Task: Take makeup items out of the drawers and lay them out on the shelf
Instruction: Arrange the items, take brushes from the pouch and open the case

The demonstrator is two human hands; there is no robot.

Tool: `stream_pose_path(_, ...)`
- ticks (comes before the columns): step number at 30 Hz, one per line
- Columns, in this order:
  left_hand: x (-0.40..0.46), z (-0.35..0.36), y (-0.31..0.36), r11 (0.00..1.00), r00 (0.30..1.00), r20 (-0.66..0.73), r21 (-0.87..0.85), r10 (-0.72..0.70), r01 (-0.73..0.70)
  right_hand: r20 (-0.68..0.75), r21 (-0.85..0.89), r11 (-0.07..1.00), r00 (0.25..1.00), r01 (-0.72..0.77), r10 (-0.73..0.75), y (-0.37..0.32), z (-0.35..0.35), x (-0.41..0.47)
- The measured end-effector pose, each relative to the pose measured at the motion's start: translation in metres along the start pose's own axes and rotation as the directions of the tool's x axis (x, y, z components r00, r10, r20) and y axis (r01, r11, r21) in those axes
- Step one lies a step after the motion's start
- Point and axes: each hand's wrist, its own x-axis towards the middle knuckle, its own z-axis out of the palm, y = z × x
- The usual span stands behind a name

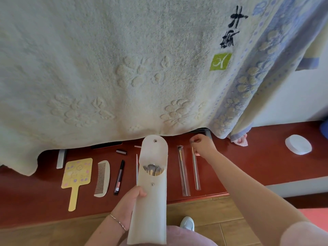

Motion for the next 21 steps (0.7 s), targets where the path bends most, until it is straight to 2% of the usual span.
stream_pose_path(3, 0.002, -0.001, 0.001, 0.999, 0.999, 0.021, -0.012, -0.044, 0.045, -0.002, -0.037, 0.999, 1.000, -0.008, 0.008, 0.005, 0.008, 0.007)
stream_pose_path(7, -0.002, -0.004, 0.003, 0.983, 0.997, -0.002, -0.167, -0.083, 0.082, 0.007, -0.115, 0.993, 1.000, -0.021, 0.021, 0.012, 0.015, 0.014)
stream_pose_path(9, -0.002, -0.006, 0.002, 0.947, 0.991, -0.066, -0.309, -0.113, 0.087, 0.008, -0.131, 0.991, 1.000, -0.024, 0.026, 0.013, 0.017, 0.015)
stream_pose_path(12, -0.003, -0.009, 0.005, 0.859, 0.984, 0.004, -0.487, -0.179, 0.159, 0.013, -0.146, 0.989, 1.000, -0.027, 0.029, 0.016, 0.021, 0.015)
stream_pose_path(14, -0.005, -0.011, 0.009, 0.820, 0.979, 0.052, -0.539, -0.198, 0.194, 0.005, -0.146, 0.989, 1.000, -0.024, 0.025, 0.016, 0.023, 0.014)
stream_pose_path(17, -0.007, -0.011, 0.008, 0.798, 0.982, -0.026, -0.586, -0.190, 0.139, 0.003, -0.143, 0.990, 1.000, -0.008, 0.009, 0.017, 0.025, 0.012)
stream_pose_path(21, -0.006, -0.011, 0.010, 0.894, 0.994, -0.046, -0.442, -0.104, 0.073, 0.000, -0.115, 0.993, 1.000, 0.002, -0.002, 0.016, 0.021, 0.008)
